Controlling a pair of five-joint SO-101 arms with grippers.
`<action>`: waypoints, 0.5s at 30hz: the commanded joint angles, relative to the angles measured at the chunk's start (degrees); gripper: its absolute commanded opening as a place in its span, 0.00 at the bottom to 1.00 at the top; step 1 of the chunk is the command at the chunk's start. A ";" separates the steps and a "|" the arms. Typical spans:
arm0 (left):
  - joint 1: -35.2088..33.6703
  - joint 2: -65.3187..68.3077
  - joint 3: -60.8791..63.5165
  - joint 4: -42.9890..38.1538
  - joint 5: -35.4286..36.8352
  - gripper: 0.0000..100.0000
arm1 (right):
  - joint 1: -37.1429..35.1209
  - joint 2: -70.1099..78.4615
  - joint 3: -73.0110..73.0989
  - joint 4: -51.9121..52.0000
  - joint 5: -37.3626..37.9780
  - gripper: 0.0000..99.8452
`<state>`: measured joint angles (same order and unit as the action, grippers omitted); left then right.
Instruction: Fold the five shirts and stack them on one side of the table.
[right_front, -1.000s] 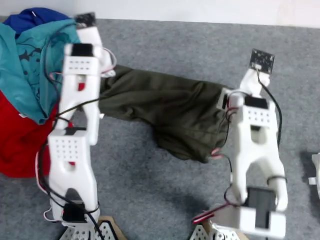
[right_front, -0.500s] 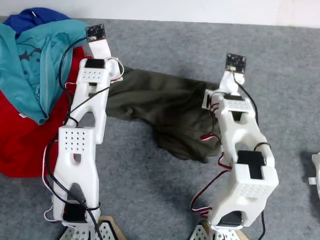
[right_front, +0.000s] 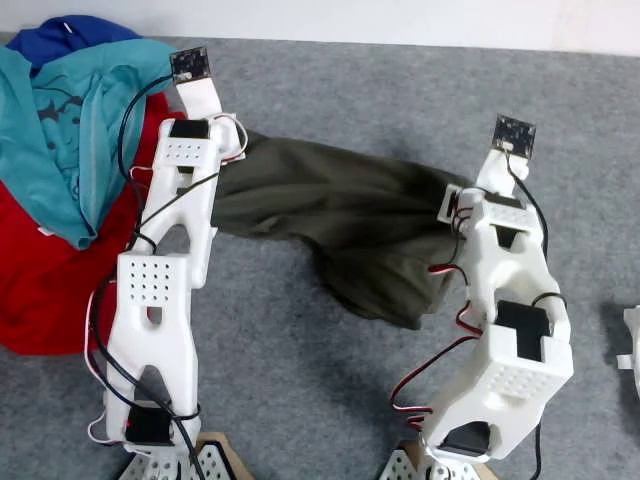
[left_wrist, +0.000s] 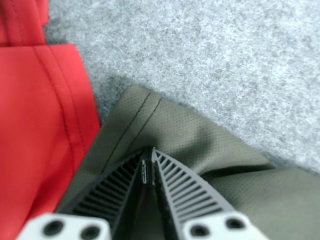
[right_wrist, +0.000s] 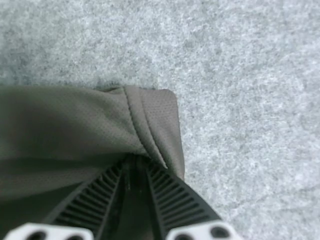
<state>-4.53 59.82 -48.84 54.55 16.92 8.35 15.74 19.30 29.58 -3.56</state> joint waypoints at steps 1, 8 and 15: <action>-1.54 -0.22 -1.98 -1.41 0.26 0.01 | 1.36 -1.01 -2.59 0.40 0.70 0.02; -2.68 -0.22 -1.98 -1.93 0.26 0.01 | 3.38 -4.70 -5.32 5.14 -2.81 0.02; -2.86 -0.22 -1.98 -1.93 0.44 0.01 | 0.66 -15.52 -4.88 19.47 0.26 0.03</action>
<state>-5.49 60.00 -48.84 53.76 17.01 11.08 7.56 16.92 42.86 -5.58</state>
